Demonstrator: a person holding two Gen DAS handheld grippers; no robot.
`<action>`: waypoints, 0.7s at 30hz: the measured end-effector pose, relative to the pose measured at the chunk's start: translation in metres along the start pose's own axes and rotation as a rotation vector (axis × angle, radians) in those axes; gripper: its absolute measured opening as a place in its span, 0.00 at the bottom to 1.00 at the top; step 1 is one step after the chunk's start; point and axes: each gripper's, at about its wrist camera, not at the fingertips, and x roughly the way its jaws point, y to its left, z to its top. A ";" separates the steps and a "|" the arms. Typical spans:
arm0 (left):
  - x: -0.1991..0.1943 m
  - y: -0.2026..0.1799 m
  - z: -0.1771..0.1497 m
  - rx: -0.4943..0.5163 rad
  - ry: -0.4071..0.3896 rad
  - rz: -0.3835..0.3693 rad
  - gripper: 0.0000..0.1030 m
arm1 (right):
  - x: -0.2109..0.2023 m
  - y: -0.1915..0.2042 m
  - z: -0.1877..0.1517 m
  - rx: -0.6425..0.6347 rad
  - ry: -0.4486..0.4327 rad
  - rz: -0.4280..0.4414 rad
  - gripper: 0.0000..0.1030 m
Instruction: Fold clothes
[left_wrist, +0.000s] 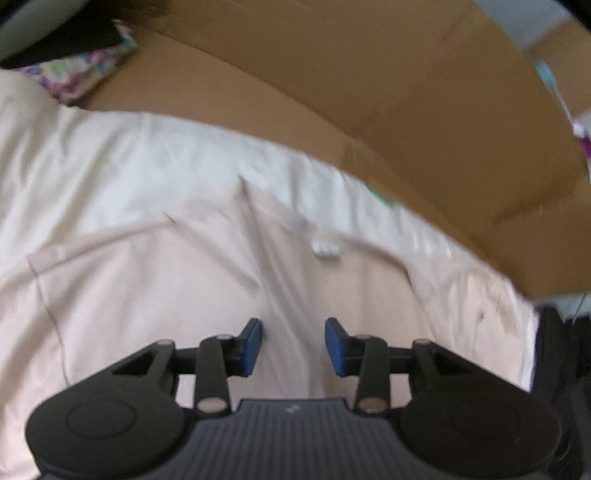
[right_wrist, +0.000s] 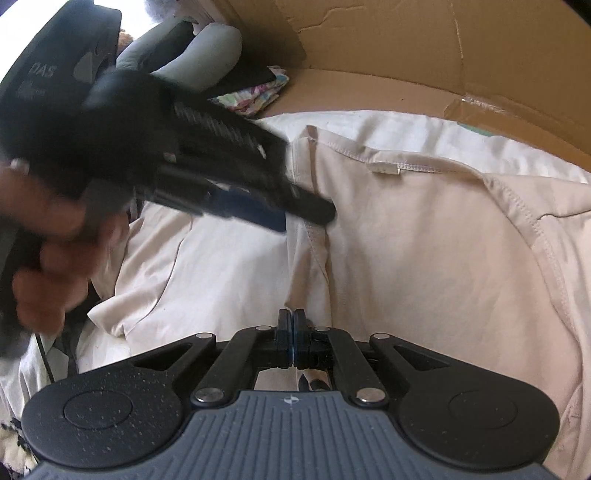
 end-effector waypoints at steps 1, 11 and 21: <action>0.003 -0.001 -0.003 0.010 0.006 0.018 0.16 | 0.001 0.000 0.000 -0.003 0.005 0.009 0.01; 0.001 0.021 -0.013 -0.046 -0.005 0.010 0.03 | -0.007 -0.026 0.021 0.039 -0.007 0.057 0.03; -0.010 0.032 -0.017 -0.059 -0.063 -0.047 0.03 | 0.012 -0.021 0.013 -0.012 0.025 0.043 0.35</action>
